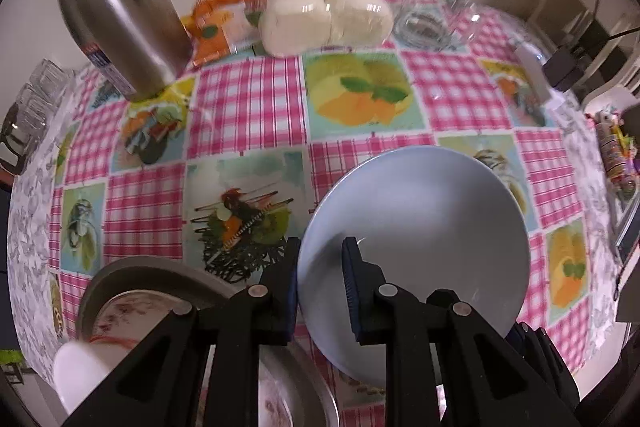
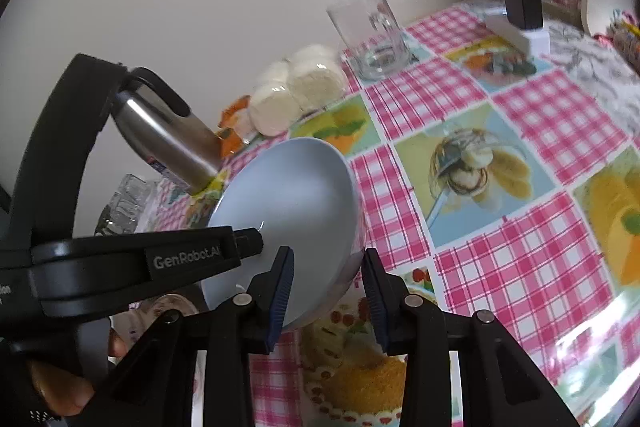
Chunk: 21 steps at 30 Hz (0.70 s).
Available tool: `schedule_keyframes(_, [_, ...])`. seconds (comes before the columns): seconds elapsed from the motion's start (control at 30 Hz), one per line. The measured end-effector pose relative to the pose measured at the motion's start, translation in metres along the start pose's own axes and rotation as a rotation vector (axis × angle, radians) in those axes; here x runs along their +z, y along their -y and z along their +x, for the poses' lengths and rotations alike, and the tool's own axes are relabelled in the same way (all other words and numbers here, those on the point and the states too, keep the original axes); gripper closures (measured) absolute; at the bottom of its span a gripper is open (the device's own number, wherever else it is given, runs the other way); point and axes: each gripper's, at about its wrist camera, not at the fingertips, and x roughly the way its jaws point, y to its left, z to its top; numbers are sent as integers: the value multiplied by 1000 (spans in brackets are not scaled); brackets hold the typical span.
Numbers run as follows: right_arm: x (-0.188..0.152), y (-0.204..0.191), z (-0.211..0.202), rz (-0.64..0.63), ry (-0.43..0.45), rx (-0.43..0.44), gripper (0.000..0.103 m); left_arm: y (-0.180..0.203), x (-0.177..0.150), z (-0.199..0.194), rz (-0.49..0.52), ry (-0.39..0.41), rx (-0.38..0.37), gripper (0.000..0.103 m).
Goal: Organize plates and bowls
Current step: 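Lift the white round bowl with both grippers and carry it over the stack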
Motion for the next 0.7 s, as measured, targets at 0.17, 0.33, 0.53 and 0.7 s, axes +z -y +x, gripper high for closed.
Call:
schedule_keyframes(0.17, [2,-17,-24,-38,27,12,65,-12,-9,-33,-27,69,-38,82])
schedule_keyframes(0.33, [-1,-38,-42,-86,39,25,65,-26,-23,-62,-59,142,-49,82])
schedule_keyframes(0.53, [-8,-61,-59,-126,41,62,65,-48,-41,-90,-112,210,-89,82])
schedule_keyframes(0.7, [-16,-80,-69,-169,40,70,65,-66,-60,-114,-151,286,-106,82])
